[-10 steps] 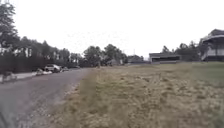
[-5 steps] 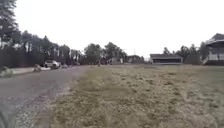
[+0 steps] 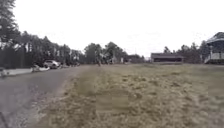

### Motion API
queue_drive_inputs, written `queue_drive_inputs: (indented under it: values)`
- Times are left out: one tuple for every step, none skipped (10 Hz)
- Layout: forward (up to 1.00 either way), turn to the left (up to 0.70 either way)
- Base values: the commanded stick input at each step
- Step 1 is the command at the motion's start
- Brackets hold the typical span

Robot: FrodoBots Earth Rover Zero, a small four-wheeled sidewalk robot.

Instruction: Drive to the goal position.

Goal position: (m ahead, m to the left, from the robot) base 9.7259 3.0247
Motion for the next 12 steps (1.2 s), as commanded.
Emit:
queue_drive_inputs:
  values:
    - [0.7,0.0]
    - [0.7,0.0]
    - [0.7,0.0]
    - [0.7,0.0]
    - [0.7,0.0]
    - [0.7,0.0]
    - [0.7,0.0]
    - [0.7,0.0]
    - [0.7,0.0]
    - [0.7,0.0]
    - [0.7,0.0]
    - [0.7,0.0]
